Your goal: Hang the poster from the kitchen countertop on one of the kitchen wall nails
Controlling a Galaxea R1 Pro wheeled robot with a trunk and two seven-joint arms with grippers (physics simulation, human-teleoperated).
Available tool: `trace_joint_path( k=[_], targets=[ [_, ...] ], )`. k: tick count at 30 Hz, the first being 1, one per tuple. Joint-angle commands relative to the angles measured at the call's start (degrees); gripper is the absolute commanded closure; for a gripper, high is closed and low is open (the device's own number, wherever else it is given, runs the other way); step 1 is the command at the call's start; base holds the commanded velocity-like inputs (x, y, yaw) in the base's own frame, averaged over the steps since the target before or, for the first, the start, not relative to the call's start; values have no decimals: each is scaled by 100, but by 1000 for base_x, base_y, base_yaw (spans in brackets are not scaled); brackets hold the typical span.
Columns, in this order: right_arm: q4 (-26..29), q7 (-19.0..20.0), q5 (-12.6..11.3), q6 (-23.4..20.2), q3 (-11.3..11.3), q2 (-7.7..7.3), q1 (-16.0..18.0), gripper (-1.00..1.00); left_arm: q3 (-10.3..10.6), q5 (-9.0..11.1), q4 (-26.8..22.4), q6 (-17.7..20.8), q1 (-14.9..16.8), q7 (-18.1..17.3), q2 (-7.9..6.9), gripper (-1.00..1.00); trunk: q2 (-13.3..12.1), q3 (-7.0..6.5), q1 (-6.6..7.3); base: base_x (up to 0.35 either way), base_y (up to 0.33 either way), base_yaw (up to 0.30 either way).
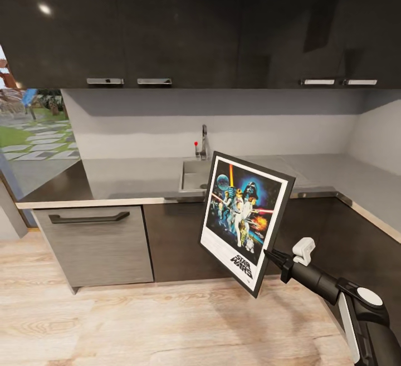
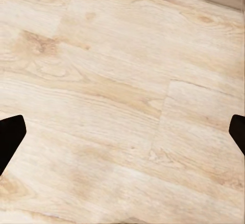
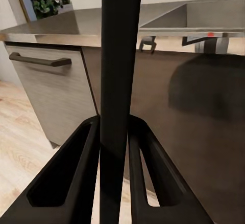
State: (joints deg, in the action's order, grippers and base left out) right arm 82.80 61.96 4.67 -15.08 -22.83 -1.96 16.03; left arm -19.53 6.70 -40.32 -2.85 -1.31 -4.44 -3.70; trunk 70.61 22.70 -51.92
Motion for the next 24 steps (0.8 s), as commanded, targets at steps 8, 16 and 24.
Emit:
trace_joint_path(
  k=[8, 16, 24],
  targets=[
    [8, 54, 8, -73, -10, 2, 5, 100, 5, 52, 5, -158, -1, -40, 1, -100, -197, -85, 109, 0, 0, 0],
    [8, 53, 8, -69, -12, 2, 5, 100, 2, 55, 6, -172, -1, -40, 1, -100, -518, -228, 285, 0, 0, 0],
    [8, 53, 8, -68, -11, 2, 5, 100, 1, 52, 7, -172, -1, -40, 1, -100, -839, -372, 461, 0, 0, 0]
  ],
)
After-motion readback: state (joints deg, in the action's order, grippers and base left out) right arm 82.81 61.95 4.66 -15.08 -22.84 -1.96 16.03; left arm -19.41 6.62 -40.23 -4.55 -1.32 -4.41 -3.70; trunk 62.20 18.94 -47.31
